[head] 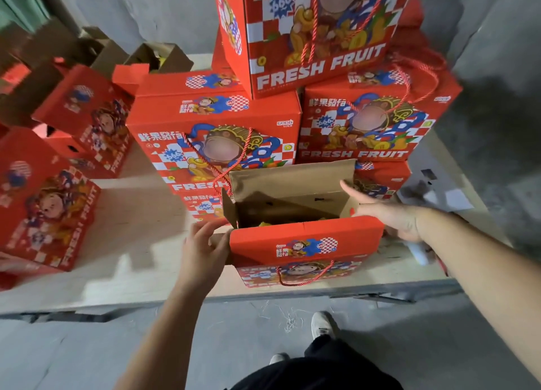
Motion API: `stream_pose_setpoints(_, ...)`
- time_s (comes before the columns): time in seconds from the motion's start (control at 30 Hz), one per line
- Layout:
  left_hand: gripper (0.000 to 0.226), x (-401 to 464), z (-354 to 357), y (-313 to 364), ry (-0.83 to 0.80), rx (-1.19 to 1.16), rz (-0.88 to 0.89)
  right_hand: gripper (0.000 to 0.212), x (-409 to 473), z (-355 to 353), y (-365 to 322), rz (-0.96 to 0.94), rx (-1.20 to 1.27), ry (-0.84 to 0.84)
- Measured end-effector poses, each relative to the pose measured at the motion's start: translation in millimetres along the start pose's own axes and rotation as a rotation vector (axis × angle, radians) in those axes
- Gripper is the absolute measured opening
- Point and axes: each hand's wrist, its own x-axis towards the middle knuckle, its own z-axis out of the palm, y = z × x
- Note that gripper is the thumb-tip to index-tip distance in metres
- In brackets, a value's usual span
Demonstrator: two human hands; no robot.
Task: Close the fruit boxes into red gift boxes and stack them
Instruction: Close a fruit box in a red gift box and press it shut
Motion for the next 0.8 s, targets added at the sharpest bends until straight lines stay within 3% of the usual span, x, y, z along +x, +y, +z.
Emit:
stream_pose_setpoints(0.2, 0.045, 9, -17, 35, -0.152, 0.331, 0.264, 0.077, -11, -1, 1, 0.036, -0.272, -0.003)
stream_pose_setpoints(0.33, 0.061, 16, -20, 50, -0.295, 0.279, 0.314, 0.08, -23, -10, 2, 0.016, -0.385, 0.073)
stream_pose_setpoints(0.47, 0.068, 5, -13, 50, -0.499, -0.363, 0.063, 0.091, -29, -10, 6, 0.033, -0.359, 0.063)
stream_pose_setpoints(0.63, 0.048, 3, 6, 49, -0.517, -0.413, -0.069, 0.043, -1, -10, 12, 0.084, -0.039, 0.332)
stream_pose_setpoints(0.67, 0.048, 4, 7, 48, -0.508, -0.422, -0.097, 0.044, 3, -9, 13, 0.12, -0.018, 0.343)
stream_pose_setpoints(0.8, 0.036, 10, 8, 36, -0.487, -0.487, -0.19, 0.087, 15, 5, 13, 0.288, 0.098, 0.201)
